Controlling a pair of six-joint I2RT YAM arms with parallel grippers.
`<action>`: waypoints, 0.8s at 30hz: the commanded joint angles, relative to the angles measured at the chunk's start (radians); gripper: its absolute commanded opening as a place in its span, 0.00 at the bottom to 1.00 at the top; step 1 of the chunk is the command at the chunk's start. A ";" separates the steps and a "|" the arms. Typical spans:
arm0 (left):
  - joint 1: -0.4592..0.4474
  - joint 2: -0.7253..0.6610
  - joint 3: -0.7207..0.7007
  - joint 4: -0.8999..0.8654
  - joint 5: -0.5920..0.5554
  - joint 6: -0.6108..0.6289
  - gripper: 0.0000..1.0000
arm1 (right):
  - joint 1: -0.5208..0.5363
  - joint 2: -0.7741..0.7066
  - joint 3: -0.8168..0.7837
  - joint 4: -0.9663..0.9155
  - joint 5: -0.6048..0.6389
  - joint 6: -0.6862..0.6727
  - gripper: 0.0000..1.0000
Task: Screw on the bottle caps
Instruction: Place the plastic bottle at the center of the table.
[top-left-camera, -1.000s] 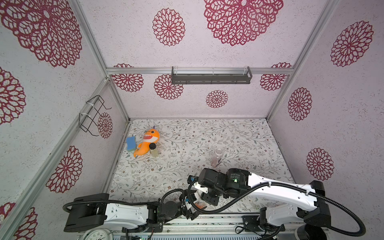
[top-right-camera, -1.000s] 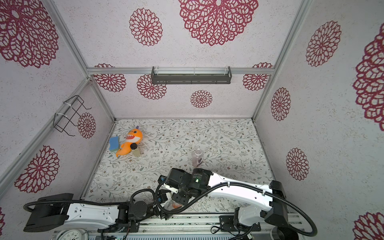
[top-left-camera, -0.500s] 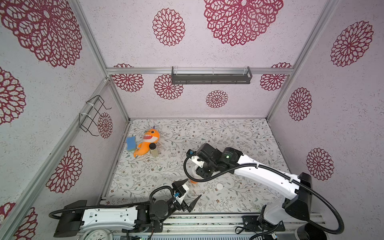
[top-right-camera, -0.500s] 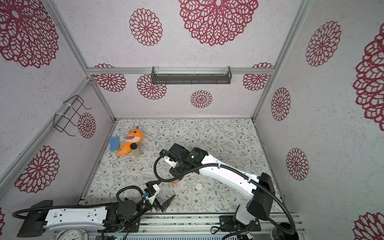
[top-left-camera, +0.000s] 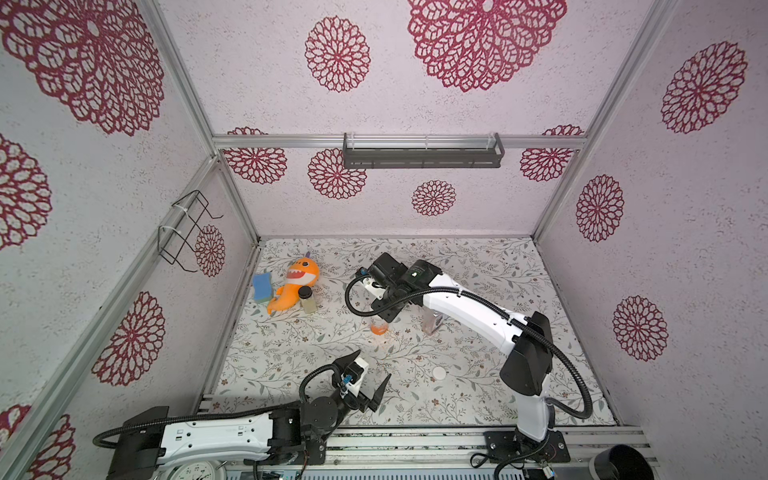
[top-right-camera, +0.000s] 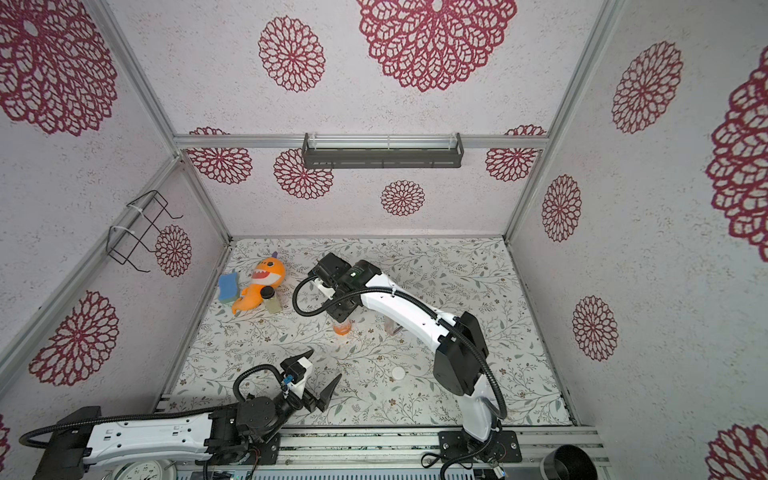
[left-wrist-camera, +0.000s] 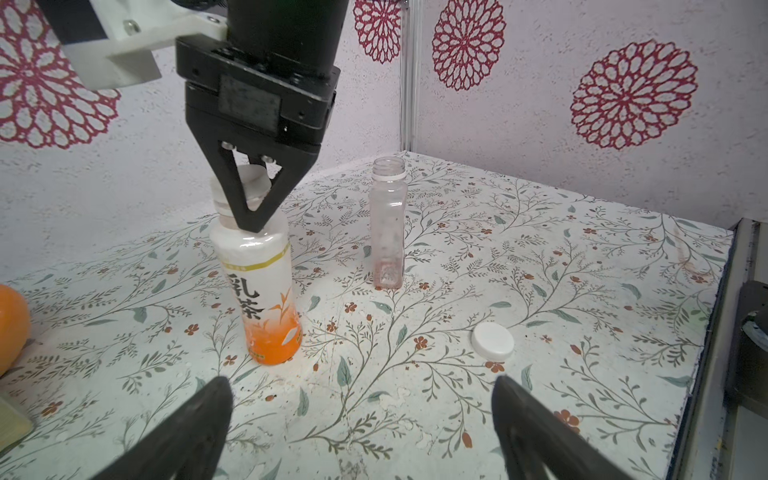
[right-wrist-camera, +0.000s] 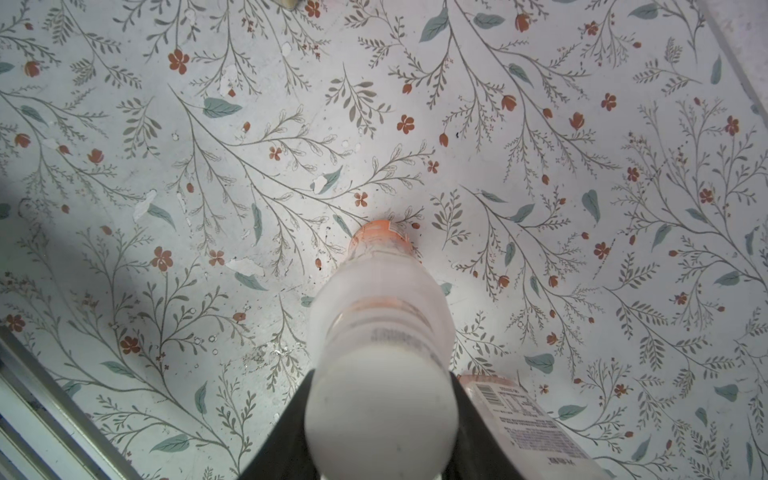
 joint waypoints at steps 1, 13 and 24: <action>0.017 0.008 -0.006 -0.012 0.001 -0.027 0.99 | -0.018 0.021 0.070 -0.081 0.002 -0.010 0.38; 0.021 0.029 -0.001 -0.009 0.009 -0.030 0.99 | -0.019 0.054 0.117 -0.111 0.004 -0.013 0.51; 0.026 0.033 0.000 -0.009 0.018 -0.032 0.99 | -0.021 0.067 0.168 -0.124 0.012 -0.012 0.58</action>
